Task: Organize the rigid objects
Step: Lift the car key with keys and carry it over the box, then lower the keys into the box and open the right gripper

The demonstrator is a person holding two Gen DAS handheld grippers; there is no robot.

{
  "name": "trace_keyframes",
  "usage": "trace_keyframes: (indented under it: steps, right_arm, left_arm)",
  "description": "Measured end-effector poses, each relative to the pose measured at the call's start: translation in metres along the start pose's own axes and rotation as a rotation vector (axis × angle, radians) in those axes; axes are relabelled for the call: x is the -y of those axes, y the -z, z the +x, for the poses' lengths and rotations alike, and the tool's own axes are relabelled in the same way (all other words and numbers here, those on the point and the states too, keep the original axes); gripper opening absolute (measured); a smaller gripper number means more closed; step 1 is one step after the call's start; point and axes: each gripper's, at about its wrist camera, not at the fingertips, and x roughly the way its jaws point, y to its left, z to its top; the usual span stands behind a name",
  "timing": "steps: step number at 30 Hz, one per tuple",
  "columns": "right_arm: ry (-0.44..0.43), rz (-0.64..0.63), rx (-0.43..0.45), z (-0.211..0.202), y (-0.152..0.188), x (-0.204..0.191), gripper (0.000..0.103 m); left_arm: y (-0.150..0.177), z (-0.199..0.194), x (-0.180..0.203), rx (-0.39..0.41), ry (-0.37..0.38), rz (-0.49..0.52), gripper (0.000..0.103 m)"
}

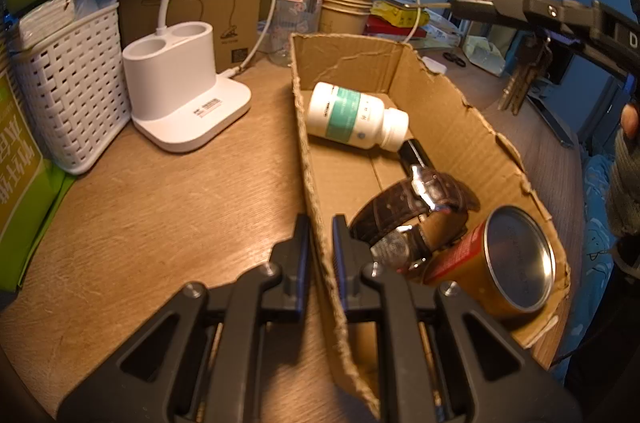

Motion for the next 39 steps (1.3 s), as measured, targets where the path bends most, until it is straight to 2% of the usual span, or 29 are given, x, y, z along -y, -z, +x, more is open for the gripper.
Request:
trace_keyframes:
  steps: [15,25,34,39]
  right_arm:
    - [-0.057,-0.018,-0.038,0.028,-0.003,-0.020,0.038]
    - [-0.102,0.011,-0.116,0.067,0.006,-0.012,0.038]
    - [-0.065,-0.002,-0.181,0.097,0.016,-0.004,0.038]
    - [-0.040,-0.017,-0.191,0.099,0.021,-0.001,0.038]
  left_arm:
    - [0.000,0.000,0.000,0.000,0.000,0.000,0.012]
    - [0.000,0.000,0.000,-0.001,-0.001,-0.002,0.012]
    - [0.000,0.000,0.000,-0.002,-0.001,-0.003,0.012]
    - [0.000,0.001,0.000,-0.002,-0.001,-0.002,0.012]
